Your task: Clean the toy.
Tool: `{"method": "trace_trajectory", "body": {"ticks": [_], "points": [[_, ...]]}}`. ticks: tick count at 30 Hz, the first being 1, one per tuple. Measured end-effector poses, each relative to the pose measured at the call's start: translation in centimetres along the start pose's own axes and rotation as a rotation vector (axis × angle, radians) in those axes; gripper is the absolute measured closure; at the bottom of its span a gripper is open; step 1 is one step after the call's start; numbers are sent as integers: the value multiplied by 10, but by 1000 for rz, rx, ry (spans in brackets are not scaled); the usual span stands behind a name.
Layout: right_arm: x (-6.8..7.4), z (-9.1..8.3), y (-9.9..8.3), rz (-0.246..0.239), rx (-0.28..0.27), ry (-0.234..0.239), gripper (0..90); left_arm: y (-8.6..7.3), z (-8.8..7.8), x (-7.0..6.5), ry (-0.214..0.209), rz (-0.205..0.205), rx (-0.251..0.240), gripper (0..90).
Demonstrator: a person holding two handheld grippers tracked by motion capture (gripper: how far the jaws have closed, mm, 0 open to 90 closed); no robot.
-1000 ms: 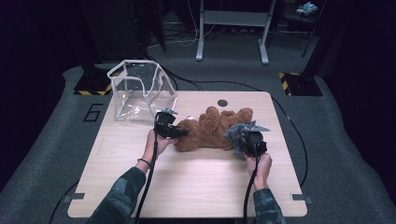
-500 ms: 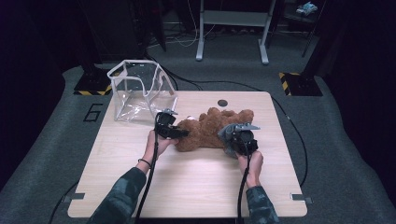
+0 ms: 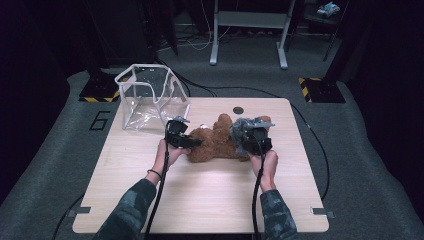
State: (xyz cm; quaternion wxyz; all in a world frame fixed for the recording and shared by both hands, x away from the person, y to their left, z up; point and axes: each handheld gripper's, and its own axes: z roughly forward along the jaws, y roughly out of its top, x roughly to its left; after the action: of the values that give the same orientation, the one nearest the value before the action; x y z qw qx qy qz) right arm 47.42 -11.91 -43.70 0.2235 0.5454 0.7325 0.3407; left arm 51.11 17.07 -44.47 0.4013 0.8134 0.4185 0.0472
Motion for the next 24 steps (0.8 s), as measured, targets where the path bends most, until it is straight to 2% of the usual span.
{"method": "trace_trajectory", "body": {"ticks": [2,4,5,6,7,9,12,14,15,16,18,19,21,22,23,24], "points": [[-14,3,-14,29,11,-13,732,0,0,0,0,3,3,637],[-20,2,-22,38,24,-30,731,-1,1,-1,-1,-12,-3,637],[-21,1,-25,35,38,-34,732,0,0,0,1,10,6,637],[-21,1,-25,35,38,-34,732,0,0,0,1,10,6,637],[-23,2,-29,37,41,-33,732,-1,0,-1,-1,-14,-1,637],[-24,2,-38,35,55,-38,733,-1,0,0,1,-6,4,637],[-20,2,-43,24,63,-44,734,0,0,0,2,-8,4,637],[-9,3,-50,-8,63,-47,735,-2,0,-2,1,-17,1,638],[-4,2,-51,-15,62,-42,736,-1,0,0,-1,-4,10,638],[-4,2,-51,-15,62,-42,736,-1,0,0,-1,-4,10,638],[5,-2,-51,-22,52,-11,738,3,0,2,-1,-21,13,637],[21,-6,-47,-45,39,30,739,5,0,4,-3,-17,25,637],[41,-8,-44,-100,28,67,739,6,0,1,1,-18,33,638],[41,-8,-44,-100,28,67,739,6,0,1,1,-18,33,637],[60,-5,-39,-153,37,94,739,6,-1,1,5,-16,31,637],[60,-5,-39,-153,37,94,739,6,-1,1,5,-16,31,636]]}}
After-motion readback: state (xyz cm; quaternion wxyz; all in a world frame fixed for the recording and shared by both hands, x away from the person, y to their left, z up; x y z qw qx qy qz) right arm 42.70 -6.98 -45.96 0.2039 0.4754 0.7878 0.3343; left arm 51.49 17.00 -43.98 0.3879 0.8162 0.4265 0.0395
